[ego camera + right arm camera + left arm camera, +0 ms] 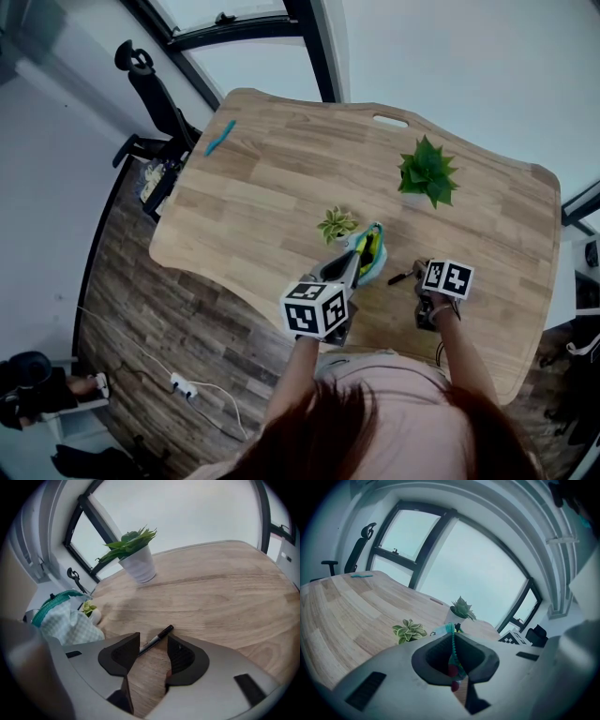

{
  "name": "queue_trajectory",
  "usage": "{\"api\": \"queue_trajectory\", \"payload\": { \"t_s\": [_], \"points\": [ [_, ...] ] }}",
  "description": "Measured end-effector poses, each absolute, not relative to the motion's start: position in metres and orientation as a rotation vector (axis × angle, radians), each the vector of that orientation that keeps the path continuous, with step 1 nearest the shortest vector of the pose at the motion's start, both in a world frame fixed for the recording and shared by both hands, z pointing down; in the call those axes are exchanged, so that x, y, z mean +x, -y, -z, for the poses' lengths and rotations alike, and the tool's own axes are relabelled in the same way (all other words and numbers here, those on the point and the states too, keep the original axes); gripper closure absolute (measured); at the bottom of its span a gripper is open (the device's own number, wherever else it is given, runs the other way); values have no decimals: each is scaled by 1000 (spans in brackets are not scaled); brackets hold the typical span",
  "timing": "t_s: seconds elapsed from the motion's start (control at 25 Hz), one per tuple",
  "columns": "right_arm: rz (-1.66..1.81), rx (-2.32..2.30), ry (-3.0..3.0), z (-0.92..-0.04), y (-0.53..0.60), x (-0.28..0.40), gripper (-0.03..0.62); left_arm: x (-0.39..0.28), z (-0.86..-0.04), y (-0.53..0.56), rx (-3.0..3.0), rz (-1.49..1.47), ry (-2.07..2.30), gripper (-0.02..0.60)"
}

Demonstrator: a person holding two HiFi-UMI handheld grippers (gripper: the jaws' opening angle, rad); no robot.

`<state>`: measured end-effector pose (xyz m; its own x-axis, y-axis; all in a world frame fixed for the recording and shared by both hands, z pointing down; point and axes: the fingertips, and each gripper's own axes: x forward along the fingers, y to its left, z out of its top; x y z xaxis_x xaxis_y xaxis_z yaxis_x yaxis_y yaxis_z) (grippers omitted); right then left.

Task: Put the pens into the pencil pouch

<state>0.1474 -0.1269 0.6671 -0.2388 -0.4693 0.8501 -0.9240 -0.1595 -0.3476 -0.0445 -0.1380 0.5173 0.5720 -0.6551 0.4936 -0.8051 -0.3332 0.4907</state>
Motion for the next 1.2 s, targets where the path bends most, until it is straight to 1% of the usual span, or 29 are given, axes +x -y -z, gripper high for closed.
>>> {"api": "queue_trajectory", "payload": {
  "t_s": [0.08,0.16,0.28,0.52,0.8,1.2],
  "points": [
    [-1315,1562,1649,-669,126,149,439,-43,-518,138,2085,-268,1161,569],
    [-1291,1557,1642,-670,126,150,445,-42,-519,138,2084,-268,1160,569],
    [-1305,1557,1637,-670,126,151,451,-42,-519,138,2083,-266,1161,569],
    [-1406,1562,1621,-671,127,152,485,-45,-520,138,2078,-263,1165,569],
    [-1292,1421,1652,-672,134,136,485,-43,-519,138,2080,-266,1156,569],
    [-1287,1330,1648,-673,143,123,501,-42,-521,138,2077,-266,1144,569]
  ]
}}
